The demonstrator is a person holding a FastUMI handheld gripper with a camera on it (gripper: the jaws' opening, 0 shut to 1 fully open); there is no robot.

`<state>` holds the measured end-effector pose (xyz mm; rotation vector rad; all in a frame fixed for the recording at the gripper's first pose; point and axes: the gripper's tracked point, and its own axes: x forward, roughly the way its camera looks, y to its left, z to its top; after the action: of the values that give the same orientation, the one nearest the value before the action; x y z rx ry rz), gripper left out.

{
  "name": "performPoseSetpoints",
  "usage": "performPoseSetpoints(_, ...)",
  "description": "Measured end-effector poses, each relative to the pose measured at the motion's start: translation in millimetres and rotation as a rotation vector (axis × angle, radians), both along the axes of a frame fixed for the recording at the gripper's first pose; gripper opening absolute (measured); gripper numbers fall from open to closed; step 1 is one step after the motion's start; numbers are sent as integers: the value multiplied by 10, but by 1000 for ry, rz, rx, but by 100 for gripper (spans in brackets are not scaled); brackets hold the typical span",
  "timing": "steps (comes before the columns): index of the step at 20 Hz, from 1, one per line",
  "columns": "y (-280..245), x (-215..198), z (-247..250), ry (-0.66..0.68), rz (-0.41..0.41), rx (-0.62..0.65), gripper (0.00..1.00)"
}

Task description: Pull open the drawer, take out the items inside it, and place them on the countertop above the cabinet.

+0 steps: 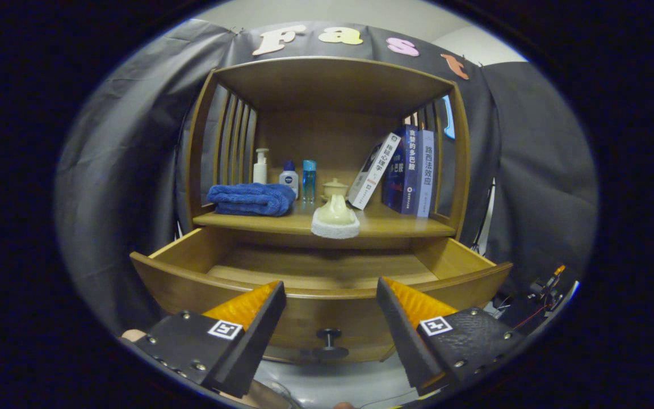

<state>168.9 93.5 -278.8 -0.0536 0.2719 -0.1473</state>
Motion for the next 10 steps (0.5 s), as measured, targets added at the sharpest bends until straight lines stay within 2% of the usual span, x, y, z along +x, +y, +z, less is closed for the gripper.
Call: performPoseSetpoints(10, 42, 559, -59, -14, -9, -50, 97)
